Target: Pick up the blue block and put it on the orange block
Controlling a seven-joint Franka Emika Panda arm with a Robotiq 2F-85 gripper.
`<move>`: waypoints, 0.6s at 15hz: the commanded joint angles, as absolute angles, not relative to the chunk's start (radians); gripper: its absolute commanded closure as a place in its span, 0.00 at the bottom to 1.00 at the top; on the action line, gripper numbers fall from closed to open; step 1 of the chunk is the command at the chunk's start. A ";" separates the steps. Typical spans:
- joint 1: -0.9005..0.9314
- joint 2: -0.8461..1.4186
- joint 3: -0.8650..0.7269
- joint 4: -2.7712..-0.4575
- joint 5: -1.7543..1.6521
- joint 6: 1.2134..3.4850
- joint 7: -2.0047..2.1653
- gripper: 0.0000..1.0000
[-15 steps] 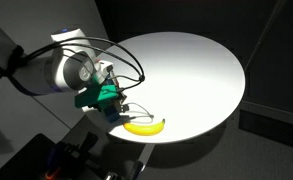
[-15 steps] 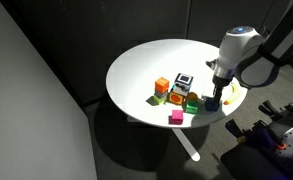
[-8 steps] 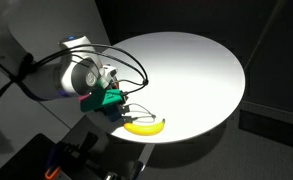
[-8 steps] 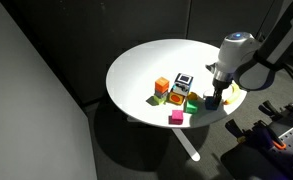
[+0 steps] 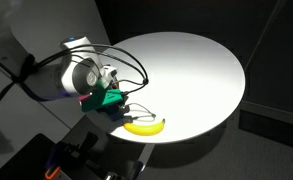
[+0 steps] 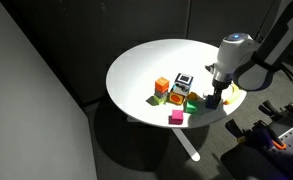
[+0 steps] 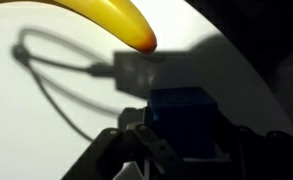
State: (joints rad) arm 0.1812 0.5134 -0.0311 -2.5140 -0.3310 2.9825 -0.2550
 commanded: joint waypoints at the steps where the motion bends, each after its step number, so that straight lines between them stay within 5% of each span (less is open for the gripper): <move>1: 0.186 0.468 -0.051 -2.524 -0.334 2.933 -0.225 0.68; 9: 0.125 0.400 -0.006 -2.506 -0.285 2.795 -0.218 0.68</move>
State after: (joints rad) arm 0.1656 0.4490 -0.0423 -2.5129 -0.3188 2.8726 -0.2242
